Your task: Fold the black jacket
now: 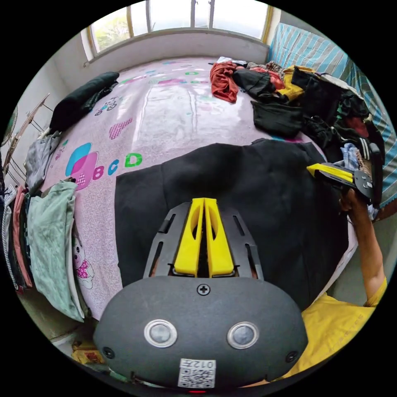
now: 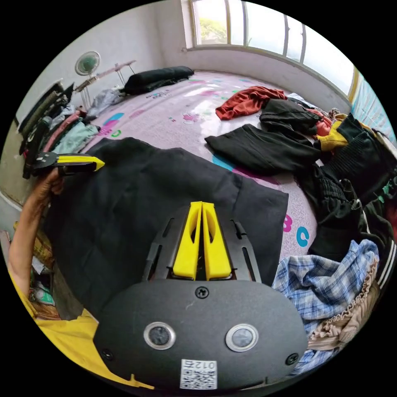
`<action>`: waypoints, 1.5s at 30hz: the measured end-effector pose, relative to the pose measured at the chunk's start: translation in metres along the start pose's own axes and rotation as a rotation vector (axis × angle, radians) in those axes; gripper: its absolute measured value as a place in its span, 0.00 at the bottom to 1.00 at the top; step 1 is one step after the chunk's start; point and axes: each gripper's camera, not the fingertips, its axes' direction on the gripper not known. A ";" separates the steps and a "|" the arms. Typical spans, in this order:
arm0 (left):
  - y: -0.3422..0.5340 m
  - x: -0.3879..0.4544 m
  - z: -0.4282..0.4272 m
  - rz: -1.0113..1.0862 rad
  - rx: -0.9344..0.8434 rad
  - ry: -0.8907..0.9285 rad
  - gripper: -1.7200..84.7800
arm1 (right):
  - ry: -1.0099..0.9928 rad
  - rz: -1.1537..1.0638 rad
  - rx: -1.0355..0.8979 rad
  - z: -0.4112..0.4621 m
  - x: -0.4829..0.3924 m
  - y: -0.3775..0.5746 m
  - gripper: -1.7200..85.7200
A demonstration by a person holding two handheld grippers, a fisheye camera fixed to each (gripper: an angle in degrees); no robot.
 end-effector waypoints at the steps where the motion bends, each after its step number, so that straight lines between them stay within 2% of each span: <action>1: -0.003 -0.004 0.007 0.004 -0.025 0.026 0.02 | 0.010 0.009 -0.031 0.011 0.004 -0.001 0.02; 7: 0.001 -0.034 -0.004 -0.080 0.025 0.197 0.02 | -0.069 0.024 0.018 0.010 0.016 0.007 0.02; 12: 0.027 -0.014 -0.080 -0.021 0.146 0.080 0.02 | -0.084 0.051 0.087 -0.030 0.028 0.028 0.02; 14: 0.051 -0.003 -0.113 0.024 0.175 0.070 0.03 | -0.175 0.043 0.130 -0.068 0.037 0.062 0.02; 17: 0.099 0.025 -0.148 0.097 0.191 0.065 0.03 | -0.275 -0.025 0.098 -0.094 0.033 0.116 0.02; 20: 0.139 0.063 -0.157 0.159 0.193 0.010 0.02 | -0.217 -0.070 0.055 -0.094 0.018 0.168 0.02; 24: 0.164 0.091 -0.130 0.176 0.082 -0.016 0.02 | -0.148 -0.081 0.050 -0.085 0.014 0.206 0.02; 30: 0.189 0.083 -0.165 0.017 0.196 0.077 0.02 | -0.183 0.018 0.148 -0.118 0.024 0.235 0.02; 33: 0.195 0.119 -0.190 0.092 0.271 0.124 0.02 | -0.211 -0.014 0.160 -0.127 0.010 0.251 0.02; 35: 0.191 0.147 -0.189 0.178 0.245 0.133 0.02 | -0.153 -0.021 0.113 -0.115 0.002 0.259 0.02; 37: 0.184 0.169 -0.175 0.246 0.170 0.066 0.02 | -0.143 -0.012 0.111 -0.108 0.005 0.265 0.02; 42: 0.189 0.153 -0.190 0.157 0.175 0.166 0.02 | -0.227 0.126 0.156 -0.131 0.034 0.283 0.02; 45: 0.193 0.177 -0.224 0.216 0.295 0.200 0.02 | -0.219 0.193 0.235 -0.156 0.044 0.306 0.02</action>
